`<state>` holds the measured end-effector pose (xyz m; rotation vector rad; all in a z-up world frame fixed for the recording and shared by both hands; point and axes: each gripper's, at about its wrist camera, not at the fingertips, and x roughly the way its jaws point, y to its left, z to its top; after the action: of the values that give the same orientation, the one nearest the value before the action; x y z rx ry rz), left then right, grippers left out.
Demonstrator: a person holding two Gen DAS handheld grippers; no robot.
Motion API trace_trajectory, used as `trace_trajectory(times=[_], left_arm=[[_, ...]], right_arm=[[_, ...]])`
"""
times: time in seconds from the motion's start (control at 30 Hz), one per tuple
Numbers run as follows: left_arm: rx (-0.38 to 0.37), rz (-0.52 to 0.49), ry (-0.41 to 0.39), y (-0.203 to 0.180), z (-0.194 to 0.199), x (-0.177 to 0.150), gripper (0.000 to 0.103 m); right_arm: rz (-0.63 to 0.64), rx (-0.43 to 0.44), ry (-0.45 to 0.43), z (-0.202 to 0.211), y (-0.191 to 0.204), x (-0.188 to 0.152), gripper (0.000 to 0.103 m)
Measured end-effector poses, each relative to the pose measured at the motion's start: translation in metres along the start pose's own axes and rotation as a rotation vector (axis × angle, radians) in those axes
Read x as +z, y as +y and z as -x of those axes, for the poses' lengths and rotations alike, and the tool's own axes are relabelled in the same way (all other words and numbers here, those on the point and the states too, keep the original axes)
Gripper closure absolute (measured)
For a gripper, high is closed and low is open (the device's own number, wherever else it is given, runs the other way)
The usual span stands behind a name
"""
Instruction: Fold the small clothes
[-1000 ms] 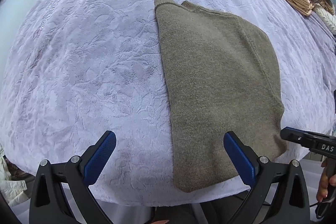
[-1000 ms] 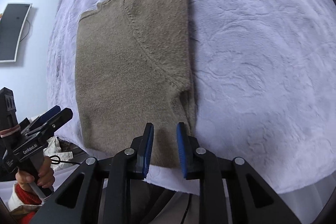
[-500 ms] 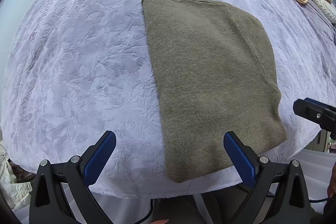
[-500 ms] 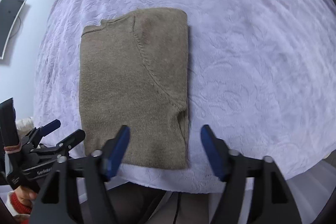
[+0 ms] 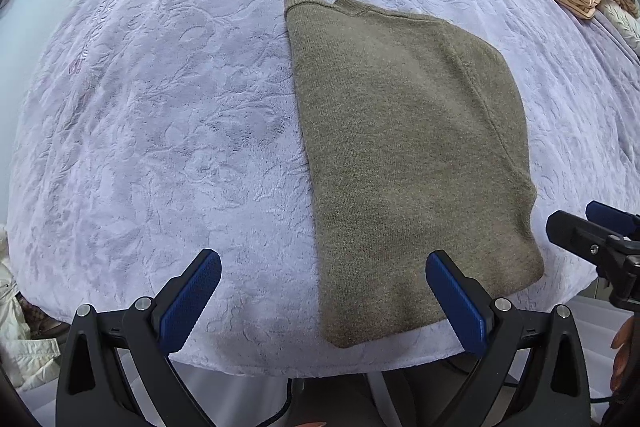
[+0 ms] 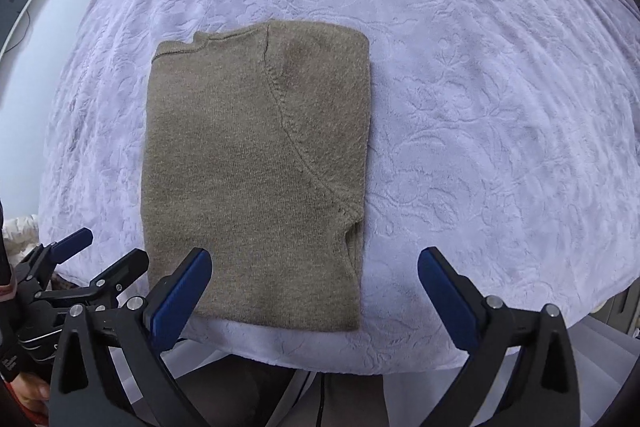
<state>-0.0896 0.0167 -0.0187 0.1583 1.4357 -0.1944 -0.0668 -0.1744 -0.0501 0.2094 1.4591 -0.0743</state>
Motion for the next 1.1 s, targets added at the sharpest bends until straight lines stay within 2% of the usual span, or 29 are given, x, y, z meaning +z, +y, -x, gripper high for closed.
trace_trajectory(times=[0.4,1.1], left_arm=[[0.021,0.002,-0.014,0.0002,0.0079,0.004,0.0],[0.034,-0.012,-0.008,-0.0045,0.0069,0.0016,0.0]], right_arm=[[-0.018,-0.058,0.022,-0.0047,-0.0003,-0.0049,0.0],[-0.002,-0.073,0.029,-0.0066,0.0011,-0.002,0.0]])
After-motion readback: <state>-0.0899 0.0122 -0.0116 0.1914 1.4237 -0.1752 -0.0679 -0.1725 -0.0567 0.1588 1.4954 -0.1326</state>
